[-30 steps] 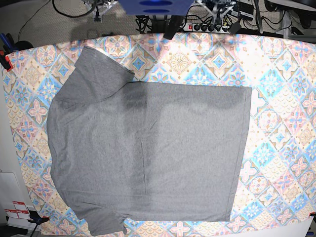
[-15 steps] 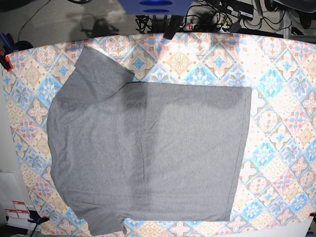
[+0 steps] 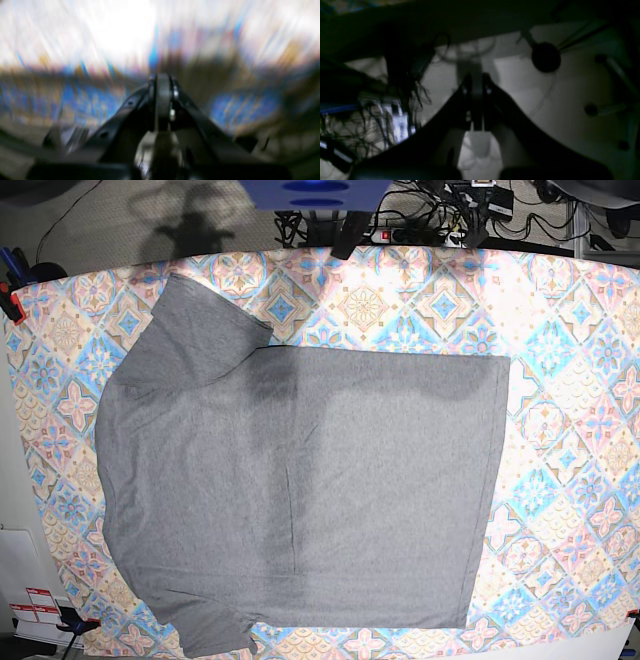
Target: Fold the T-shirt properly
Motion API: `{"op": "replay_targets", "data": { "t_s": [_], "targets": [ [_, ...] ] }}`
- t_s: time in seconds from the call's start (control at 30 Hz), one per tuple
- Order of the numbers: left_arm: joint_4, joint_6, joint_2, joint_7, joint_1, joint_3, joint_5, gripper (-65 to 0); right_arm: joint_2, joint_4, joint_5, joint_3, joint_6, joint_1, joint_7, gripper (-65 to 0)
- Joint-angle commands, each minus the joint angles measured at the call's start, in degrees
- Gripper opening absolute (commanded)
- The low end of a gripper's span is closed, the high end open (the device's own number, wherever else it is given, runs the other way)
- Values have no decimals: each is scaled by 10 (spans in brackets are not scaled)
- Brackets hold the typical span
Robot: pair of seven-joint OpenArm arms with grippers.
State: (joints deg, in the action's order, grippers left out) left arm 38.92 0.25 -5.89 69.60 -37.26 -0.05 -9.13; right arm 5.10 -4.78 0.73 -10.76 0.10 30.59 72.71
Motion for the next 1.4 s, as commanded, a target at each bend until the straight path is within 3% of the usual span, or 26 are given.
{"op": "replay_targets", "data": {
  "t_s": [0.0,0.13,0.27,0.4,0.5,0.6,0.67,0.8,0.93,1.17,1.37],
  "targets": [
    [48,1,-3,19,-27,0,-1,-650,5,-7,7,-2,-1,13,19,-650],
    [201,1,-4,17,-87,0,-1,-639,1,-104,8,-3,-1,64,19,-650],
    [270,2,-3,17,-108,-2,-2,-574,-2,-265,10,-4,-1,136,18,-650],
    [339,2,-4,15,-131,-2,-2,-560,-7,-421,11,-4,-1,209,15,-650],
    [406,2,-5,8,-150,-13,-2,-555,-32,-528,9,-25,-1,252,14,-650],
    [489,2,-4,-52,-164,-39,-2,-554,-61,-617,6,-55,-1,281,-12,-650],
    [541,2,-4,-100,-170,-53,-2,-554,-66,-682,6,-64,-1,297,-70,-650],
    [657,2,-6,-214,-171,-67,-3,-554,-64,-814,5,-65,0,313,-236,-650],
    [753,2,-6,-350,-167,-68,-3,-554,-58,-926,5,-68,0,313,-373,-650],
    [808,1,-7,-543,-143,-75,-3,-553,-48,-1053,-74,-48,0,288,-624,-650],
    [816,0,-68,-697,-96,-76,-31,-551,-46,-1068,-83,-11,1,219,-784,-650]
  ]
}}
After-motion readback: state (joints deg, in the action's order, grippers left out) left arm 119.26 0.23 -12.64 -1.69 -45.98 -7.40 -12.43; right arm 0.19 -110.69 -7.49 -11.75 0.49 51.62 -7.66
